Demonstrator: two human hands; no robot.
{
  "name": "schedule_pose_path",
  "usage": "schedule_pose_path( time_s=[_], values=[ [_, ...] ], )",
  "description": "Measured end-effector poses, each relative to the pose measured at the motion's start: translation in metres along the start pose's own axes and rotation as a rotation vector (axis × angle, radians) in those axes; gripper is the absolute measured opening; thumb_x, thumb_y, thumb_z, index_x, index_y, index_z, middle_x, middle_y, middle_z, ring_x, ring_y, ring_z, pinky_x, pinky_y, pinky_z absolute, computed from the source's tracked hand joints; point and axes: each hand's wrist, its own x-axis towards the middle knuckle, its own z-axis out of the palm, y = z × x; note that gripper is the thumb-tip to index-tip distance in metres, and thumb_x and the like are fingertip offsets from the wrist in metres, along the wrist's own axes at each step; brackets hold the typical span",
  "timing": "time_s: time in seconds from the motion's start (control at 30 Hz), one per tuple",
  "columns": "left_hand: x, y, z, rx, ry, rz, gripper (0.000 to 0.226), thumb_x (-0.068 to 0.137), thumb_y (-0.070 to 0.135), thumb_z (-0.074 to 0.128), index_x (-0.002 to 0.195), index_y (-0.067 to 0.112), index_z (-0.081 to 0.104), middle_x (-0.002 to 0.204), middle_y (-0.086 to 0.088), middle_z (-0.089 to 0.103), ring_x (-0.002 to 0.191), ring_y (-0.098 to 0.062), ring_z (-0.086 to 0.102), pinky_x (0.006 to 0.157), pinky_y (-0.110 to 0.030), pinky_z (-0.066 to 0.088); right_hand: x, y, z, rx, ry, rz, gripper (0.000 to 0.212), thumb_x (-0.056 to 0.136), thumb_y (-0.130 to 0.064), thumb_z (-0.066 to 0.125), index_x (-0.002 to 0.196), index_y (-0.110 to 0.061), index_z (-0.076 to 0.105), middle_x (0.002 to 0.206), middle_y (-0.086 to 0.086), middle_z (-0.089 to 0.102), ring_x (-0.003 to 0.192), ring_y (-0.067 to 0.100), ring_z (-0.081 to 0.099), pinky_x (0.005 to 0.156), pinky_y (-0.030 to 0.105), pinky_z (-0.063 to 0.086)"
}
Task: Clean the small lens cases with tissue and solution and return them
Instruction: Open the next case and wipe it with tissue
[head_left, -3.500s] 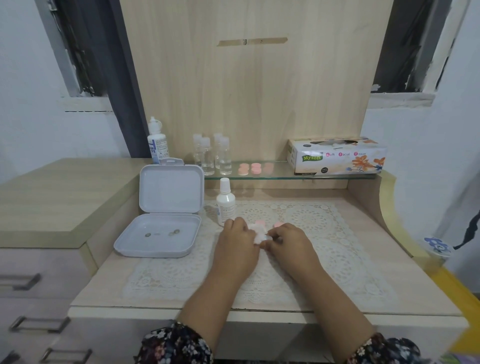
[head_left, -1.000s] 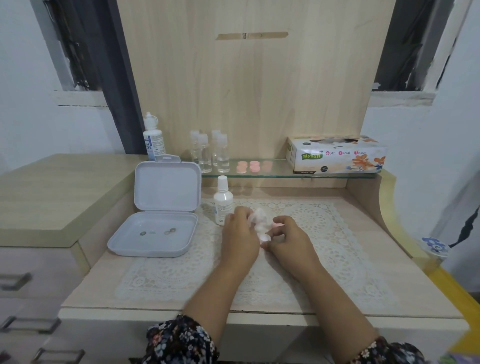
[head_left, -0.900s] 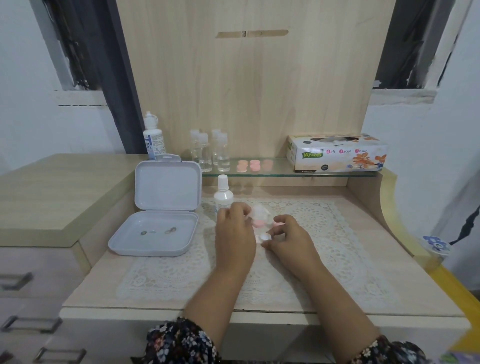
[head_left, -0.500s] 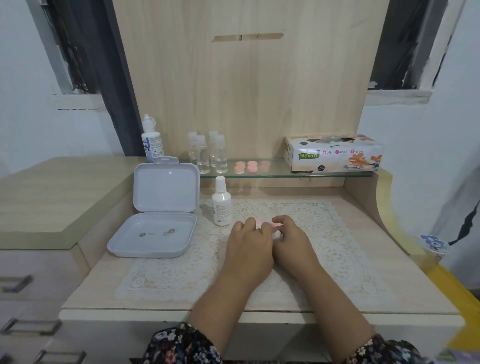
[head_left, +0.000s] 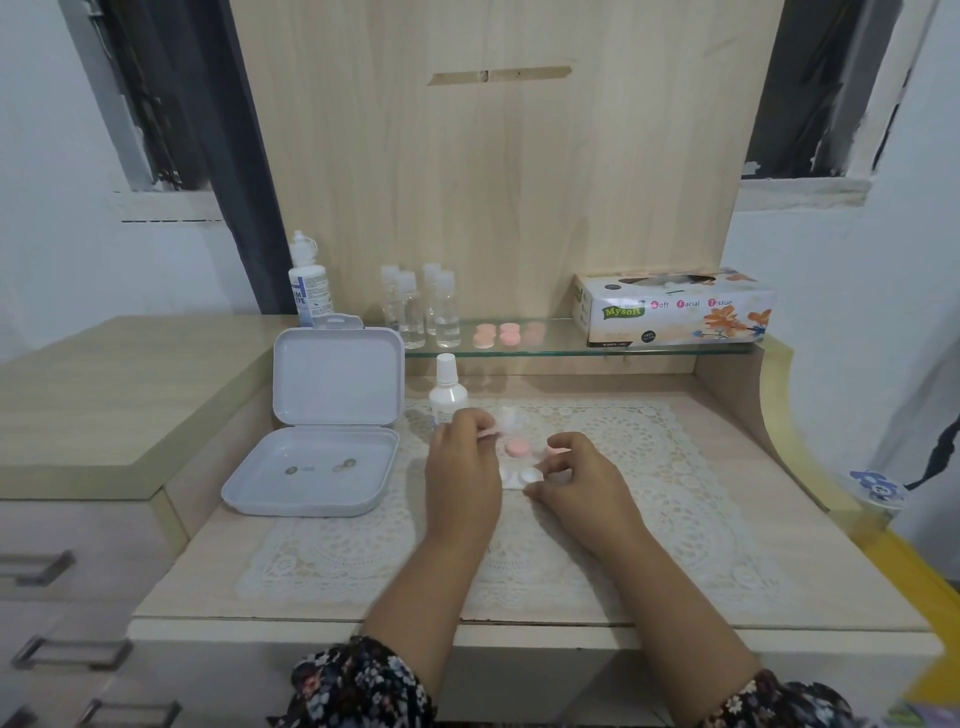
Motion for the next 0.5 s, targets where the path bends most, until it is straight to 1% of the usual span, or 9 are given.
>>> schedule_pose_path(
  time_s=[0.03, 0.1, 0.13, 0.17, 0.23, 0.33, 0.43, 0.47, 0.5],
  values=[
    [-0.002, 0.000, 0.000, 0.047, -0.031, 0.059, 0.010, 0.091, 0.008, 0.055, 0.096, 0.016, 0.058, 0.095, -0.002, 0.056, 0.084, -0.015, 0.052, 0.071, -0.026, 0.041, 0.000, 0.000, 0.000, 0.001, 0.001, 0.000, 0.054, 0.081, -0.025, 0.072, 0.129, -0.028, 0.046, 0.099, -0.019, 0.059, 0.093, 0.003, 0.056, 0.076, 0.027, 0.045],
    [-0.006, 0.001, 0.003, 0.147, -0.157, 0.149, 0.010, 0.088, 0.007, 0.055, 0.094, 0.015, 0.059, 0.090, -0.005, 0.055, 0.078, -0.021, 0.053, 0.066, -0.035, 0.045, 0.000, 0.000, 0.000, 0.000, 0.008, -0.009, 0.050, 0.081, -0.027, 0.071, 0.126, -0.028, 0.047, 0.102, -0.016, 0.062, 0.093, 0.005, 0.059, 0.080, 0.031, 0.050],
    [-0.008, 0.001, 0.005, 0.211, -0.212, 0.188, 0.010, 0.086, 0.007, 0.055, 0.092, 0.014, 0.059, 0.086, -0.006, 0.054, 0.074, -0.024, 0.053, 0.062, -0.036, 0.045, -0.001, 0.000, 0.000, 0.002, 0.013, -0.016, 0.048, 0.081, -0.028, 0.069, 0.124, -0.028, 0.048, 0.103, -0.014, 0.063, 0.093, 0.006, 0.060, 0.082, 0.033, 0.052],
    [-0.010, 0.001, 0.006, 0.275, -0.243, 0.235, 0.010, 0.084, 0.006, 0.055, 0.090, 0.014, 0.059, 0.082, -0.008, 0.052, 0.069, -0.026, 0.051, 0.057, -0.036, 0.045, -0.001, 0.000, 0.000, 0.004, 0.017, -0.020, 0.047, 0.082, -0.030, 0.067, 0.125, -0.027, 0.048, 0.104, -0.012, 0.063, 0.094, 0.007, 0.060, 0.083, 0.035, 0.052],
    [-0.012, 0.003, 0.008, 0.364, -0.269, 0.333, 0.012, 0.075, 0.004, 0.056, 0.084, 0.012, 0.059, 0.072, -0.008, 0.049, 0.057, -0.025, 0.048, 0.049, -0.031, 0.039, -0.002, -0.001, 0.000, 0.003, 0.020, -0.024, 0.047, 0.084, -0.029, 0.063, 0.128, -0.027, 0.047, 0.107, -0.013, 0.058, 0.095, 0.007, 0.059, 0.086, 0.034, 0.052],
    [-0.015, 0.005, 0.009, 0.426, -0.247, 0.506, 0.021, 0.059, 0.002, 0.064, 0.077, 0.011, 0.060, 0.060, -0.006, 0.047, 0.046, -0.022, 0.043, 0.045, -0.023, 0.026, -0.001, -0.001, 0.000, 0.008, 0.016, -0.016, 0.048, 0.083, -0.020, 0.060, 0.129, -0.026, 0.046, 0.110, -0.011, 0.057, 0.097, 0.009, 0.058, 0.088, 0.035, 0.051],
    [-0.013, 0.005, 0.015, 0.505, -0.242, 0.519, 0.030, 0.052, 0.000, 0.077, 0.073, 0.012, 0.059, 0.057, -0.003, 0.048, 0.044, -0.017, 0.043, 0.044, -0.022, 0.024, -0.001, 0.001, 0.001, 0.018, 0.026, -0.009, 0.044, 0.084, -0.022, 0.058, 0.126, -0.027, 0.048, 0.106, -0.010, 0.062, 0.094, 0.008, 0.060, 0.085, 0.036, 0.052],
    [-0.014, 0.006, 0.015, 0.547, -0.236, 0.495, 0.030, 0.054, 0.002, 0.077, 0.075, 0.012, 0.059, 0.060, -0.003, 0.050, 0.047, -0.016, 0.045, 0.044, -0.022, 0.025, -0.001, 0.001, 0.001, 0.015, 0.029, -0.010, 0.042, 0.085, -0.024, 0.058, 0.126, -0.027, 0.049, 0.103, -0.010, 0.062, 0.092, 0.006, 0.059, 0.083, 0.034, 0.052],
    [-0.015, 0.008, 0.015, 0.561, -0.249, 0.448, 0.027, 0.062, 0.003, 0.074, 0.083, 0.013, 0.059, 0.067, -0.004, 0.053, 0.053, -0.016, 0.047, 0.047, -0.022, 0.028, 0.000, 0.002, 0.001, 0.010, 0.030, -0.011, 0.041, 0.085, -0.026, 0.058, 0.126, -0.027, 0.049, 0.101, -0.010, 0.062, 0.091, 0.005, 0.059, 0.081, 0.032, 0.051]
  ],
)
